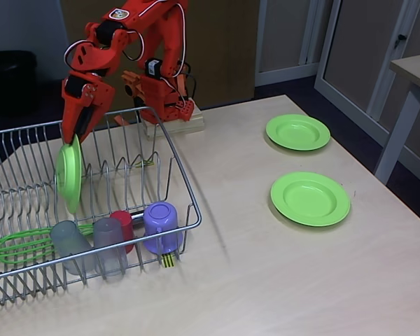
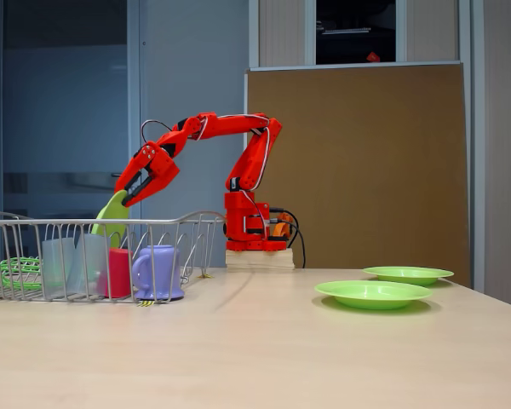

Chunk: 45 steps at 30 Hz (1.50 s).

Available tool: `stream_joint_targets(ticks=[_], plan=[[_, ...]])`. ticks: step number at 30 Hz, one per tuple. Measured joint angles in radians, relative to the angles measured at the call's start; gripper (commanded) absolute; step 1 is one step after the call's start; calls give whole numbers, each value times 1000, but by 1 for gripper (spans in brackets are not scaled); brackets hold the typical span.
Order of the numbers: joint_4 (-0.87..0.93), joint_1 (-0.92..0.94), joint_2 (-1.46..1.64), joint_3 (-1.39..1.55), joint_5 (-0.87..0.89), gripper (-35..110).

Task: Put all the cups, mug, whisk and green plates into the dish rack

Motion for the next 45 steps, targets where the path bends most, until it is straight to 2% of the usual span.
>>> stream_joint_targets(ticks=[6, 17, 27, 36, 45], plan=[[-15, 17, -8, 18, -32, 0], [-17, 6, -43, 9, -204, 13], [164, -71, -2, -123, -213, 13], [347, -304, 104, -221, -160, 13], [413, -755, 115, -147, 106, 26]])
